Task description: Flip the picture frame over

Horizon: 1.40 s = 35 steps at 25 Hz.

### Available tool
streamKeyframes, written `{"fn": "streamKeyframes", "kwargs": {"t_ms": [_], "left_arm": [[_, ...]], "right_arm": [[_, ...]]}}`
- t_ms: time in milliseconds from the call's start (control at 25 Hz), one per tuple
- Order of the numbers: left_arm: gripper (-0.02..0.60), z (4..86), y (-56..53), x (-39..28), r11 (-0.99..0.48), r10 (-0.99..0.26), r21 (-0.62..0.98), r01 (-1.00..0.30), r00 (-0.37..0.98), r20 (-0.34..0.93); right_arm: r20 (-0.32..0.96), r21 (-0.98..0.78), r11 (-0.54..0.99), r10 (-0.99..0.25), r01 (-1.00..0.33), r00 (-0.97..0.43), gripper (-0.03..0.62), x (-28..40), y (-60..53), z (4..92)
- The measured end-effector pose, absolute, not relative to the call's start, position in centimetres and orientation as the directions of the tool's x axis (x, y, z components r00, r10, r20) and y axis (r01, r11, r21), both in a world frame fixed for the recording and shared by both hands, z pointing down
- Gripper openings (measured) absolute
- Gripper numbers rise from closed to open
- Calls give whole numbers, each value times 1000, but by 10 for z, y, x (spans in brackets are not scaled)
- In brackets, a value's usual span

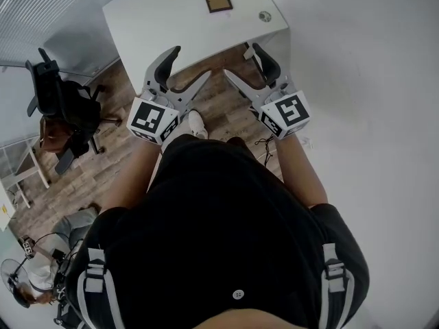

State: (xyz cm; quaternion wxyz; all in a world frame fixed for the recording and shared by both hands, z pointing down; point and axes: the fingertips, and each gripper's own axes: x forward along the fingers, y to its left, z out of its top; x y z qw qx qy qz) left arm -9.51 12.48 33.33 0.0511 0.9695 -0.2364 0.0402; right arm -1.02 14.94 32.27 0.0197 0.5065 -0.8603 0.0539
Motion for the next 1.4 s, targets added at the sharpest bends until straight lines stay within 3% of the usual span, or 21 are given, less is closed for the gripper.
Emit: {"fn": "streamKeyframes", "kwargs": {"t_ms": [640, 1400], "left_arm": [[339, 350, 46, -93, -905, -399, 105, -412, 908, 129], [339, 349, -53, 14, -776, -615, 60, -627, 775, 146]], "right_arm": [[128, -103, 421, -893, -901, -432, 360, -6, 80, 341], [102, -128, 616, -771, -777, -628, 360, 105, -49, 354]]}}
